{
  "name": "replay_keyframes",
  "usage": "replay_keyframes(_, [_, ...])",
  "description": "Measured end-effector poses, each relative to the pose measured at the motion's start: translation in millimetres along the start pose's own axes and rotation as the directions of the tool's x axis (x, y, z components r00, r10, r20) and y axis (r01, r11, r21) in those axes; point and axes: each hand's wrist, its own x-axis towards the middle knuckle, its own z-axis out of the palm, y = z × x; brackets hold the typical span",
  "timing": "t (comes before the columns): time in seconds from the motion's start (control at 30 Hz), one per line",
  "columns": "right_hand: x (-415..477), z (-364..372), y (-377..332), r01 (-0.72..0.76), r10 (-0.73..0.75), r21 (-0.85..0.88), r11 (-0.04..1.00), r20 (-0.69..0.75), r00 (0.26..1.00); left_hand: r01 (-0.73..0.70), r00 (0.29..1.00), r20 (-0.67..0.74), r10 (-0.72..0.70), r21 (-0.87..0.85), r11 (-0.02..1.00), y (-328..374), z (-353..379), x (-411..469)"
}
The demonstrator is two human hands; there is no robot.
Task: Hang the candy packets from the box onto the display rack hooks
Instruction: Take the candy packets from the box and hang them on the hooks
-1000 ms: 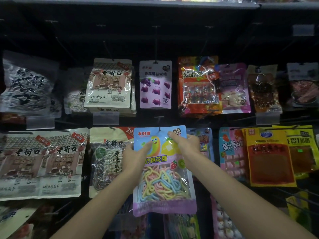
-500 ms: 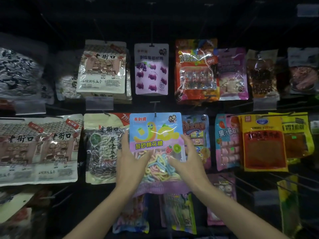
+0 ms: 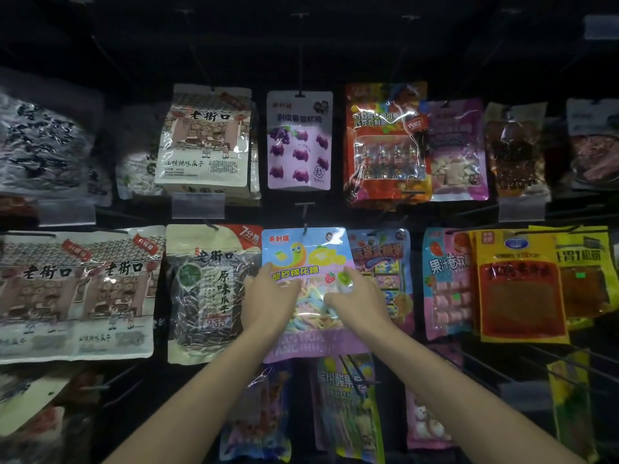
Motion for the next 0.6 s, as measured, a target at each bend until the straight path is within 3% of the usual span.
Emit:
replay_keyframes(0.13, [24, 12, 3, -0.047, 0.047, 0.012, 0.999, 0.019, 0.999, 0.029, 0.999, 0.013, -0.030, 0.062, 0.998, -1, 9, 15])
replay_keyframes(0.3, [44, 31, 13, -0.050, 0.050, -0.005, 0.999, 0.011, 0.999, 0.072, 0.996, 0.051, -0.073, 0.020, 0.997, -13, 21, 35])
replay_keyframes(0.6, [79, 62, 45, -0.015, 0.015, -0.027, 1.000, 0.005, 1.000, 0.038, 0.995, 0.088, -0.043, 0.059, 0.998, -44, 59, 68])
